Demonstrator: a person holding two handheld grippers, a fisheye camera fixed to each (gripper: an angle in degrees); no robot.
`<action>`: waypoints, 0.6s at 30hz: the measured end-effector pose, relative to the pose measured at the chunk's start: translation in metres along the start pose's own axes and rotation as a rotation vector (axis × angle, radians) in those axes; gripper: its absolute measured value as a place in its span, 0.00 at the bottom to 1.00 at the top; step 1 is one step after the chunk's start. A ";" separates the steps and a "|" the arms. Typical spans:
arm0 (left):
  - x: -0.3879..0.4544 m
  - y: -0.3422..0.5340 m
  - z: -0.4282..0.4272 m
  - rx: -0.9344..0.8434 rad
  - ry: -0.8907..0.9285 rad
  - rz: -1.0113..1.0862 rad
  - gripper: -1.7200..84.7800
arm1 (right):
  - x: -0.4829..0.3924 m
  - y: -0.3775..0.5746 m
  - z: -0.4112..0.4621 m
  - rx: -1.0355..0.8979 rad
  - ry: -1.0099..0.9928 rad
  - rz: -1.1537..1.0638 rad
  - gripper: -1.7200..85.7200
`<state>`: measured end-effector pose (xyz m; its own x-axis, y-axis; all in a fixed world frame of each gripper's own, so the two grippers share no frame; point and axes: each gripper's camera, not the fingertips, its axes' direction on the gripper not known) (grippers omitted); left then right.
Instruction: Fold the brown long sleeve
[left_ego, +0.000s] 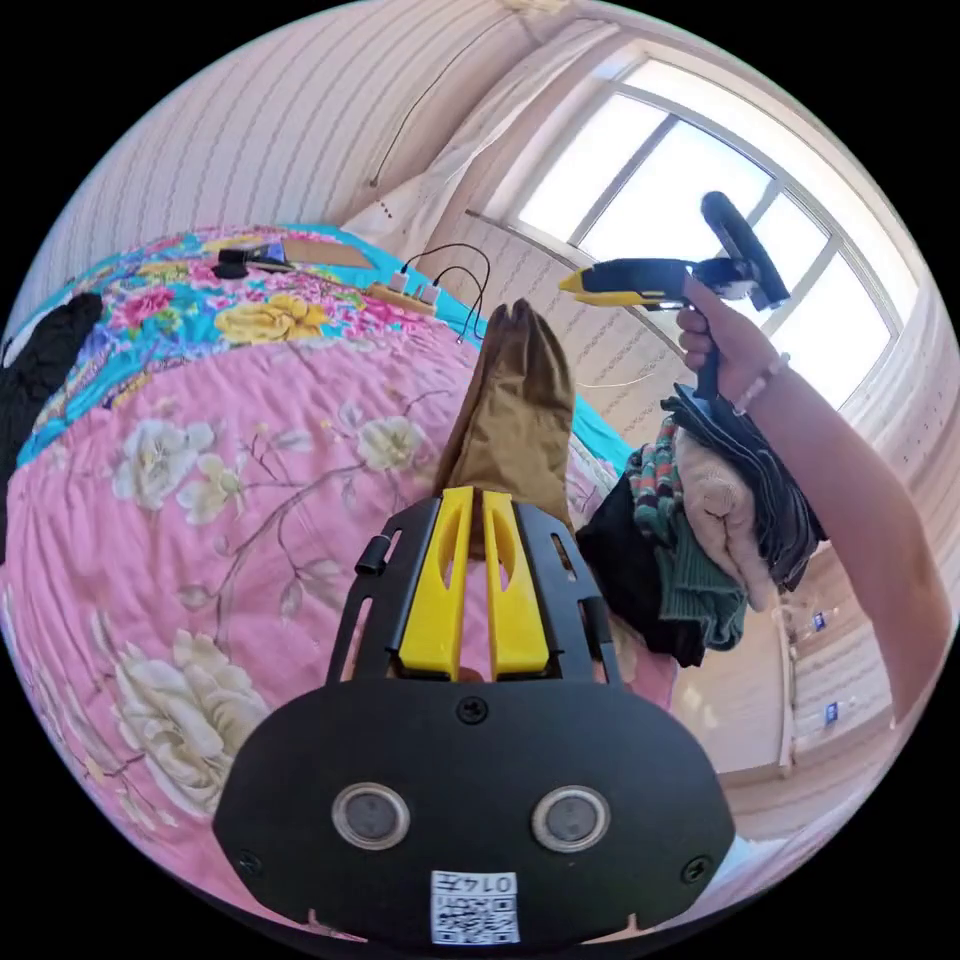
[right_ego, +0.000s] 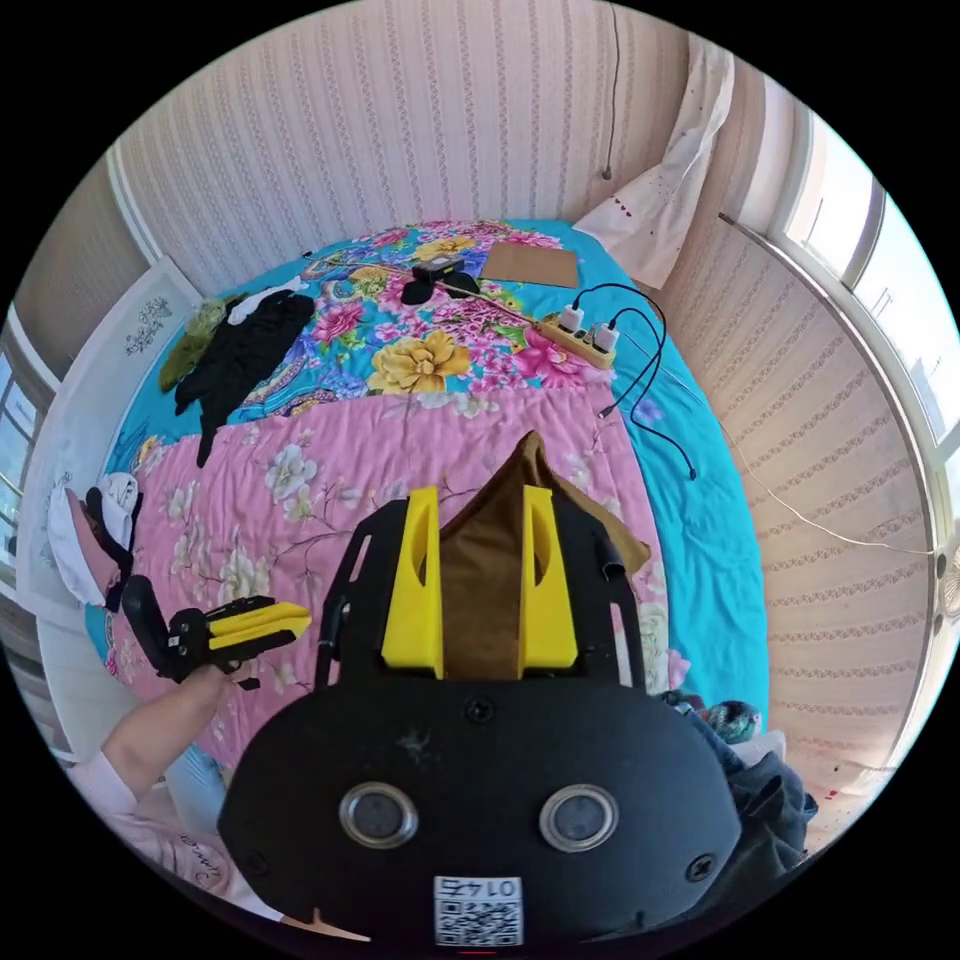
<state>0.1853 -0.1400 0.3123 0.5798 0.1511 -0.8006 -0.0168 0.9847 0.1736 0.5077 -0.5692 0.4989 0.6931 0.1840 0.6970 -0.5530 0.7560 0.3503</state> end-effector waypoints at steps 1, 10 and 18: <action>-0.023 0.008 0.000 -0.008 0.017 -0.032 0.02 | -0.004 0.013 0.011 0.004 -0.004 -0.022 0.16; -0.038 0.174 -0.163 -0.047 -0.138 0.074 0.01 | -0.121 0.173 0.017 0.044 -0.188 -0.287 0.15; -0.042 0.370 -0.401 0.105 -0.604 -0.029 0.05 | -0.356 0.312 0.060 -0.082 -0.377 -0.698 0.15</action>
<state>-0.1719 0.2531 0.1802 0.9385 0.0176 -0.3448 0.0687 0.9692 0.2365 0.0611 -0.4371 0.3980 0.6558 -0.5626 0.5034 -0.0029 0.6650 0.7469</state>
